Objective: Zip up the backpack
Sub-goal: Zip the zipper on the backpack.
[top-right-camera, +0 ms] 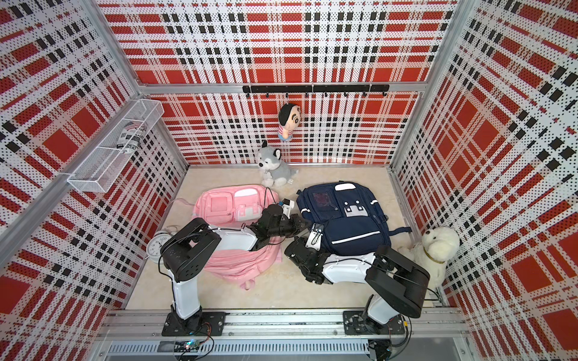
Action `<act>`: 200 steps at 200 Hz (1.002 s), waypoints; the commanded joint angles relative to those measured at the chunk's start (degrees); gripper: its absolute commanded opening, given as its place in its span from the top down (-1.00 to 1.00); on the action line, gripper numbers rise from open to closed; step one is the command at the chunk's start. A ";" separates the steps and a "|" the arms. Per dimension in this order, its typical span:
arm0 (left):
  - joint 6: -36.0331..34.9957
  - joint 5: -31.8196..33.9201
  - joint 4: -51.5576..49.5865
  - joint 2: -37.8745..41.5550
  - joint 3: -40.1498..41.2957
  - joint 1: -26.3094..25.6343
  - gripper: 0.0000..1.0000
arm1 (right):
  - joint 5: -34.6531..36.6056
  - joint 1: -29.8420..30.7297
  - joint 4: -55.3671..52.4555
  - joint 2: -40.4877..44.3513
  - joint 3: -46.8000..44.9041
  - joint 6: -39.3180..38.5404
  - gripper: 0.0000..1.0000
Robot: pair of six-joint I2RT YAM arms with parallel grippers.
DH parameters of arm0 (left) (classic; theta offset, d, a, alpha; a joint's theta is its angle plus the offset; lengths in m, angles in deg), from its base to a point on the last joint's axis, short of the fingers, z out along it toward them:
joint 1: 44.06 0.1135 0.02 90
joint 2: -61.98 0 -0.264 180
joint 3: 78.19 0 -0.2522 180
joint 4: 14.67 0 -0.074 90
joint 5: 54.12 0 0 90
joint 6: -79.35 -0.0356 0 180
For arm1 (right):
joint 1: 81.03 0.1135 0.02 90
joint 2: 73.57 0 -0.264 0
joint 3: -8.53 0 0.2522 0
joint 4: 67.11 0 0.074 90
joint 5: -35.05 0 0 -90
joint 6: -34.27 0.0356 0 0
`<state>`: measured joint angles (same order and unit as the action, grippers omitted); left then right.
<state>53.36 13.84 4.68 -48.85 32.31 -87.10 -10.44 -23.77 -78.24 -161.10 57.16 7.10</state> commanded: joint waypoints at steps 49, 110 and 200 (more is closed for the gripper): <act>0.08 -3.18 3.97 1.64 0.55 2.11 0.98 | -3.74 -0.31 0.42 4.18 -1.42 -5.88 1.00; 0.09 -4.50 4.20 -1.45 -1.64 4.61 0.99 | -15.95 -0.30 -3.40 6.53 -3.29 -5.86 1.00; -0.43 -4.48 4.11 -5.08 -4.55 6.13 1.00 | -28.21 0.82 -10.91 13.78 -7.73 -4.66 1.00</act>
<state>53.56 10.32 5.00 -53.18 30.27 -81.49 -34.70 -23.67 -84.86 -149.90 49.64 2.36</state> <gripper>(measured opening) 0.097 0.040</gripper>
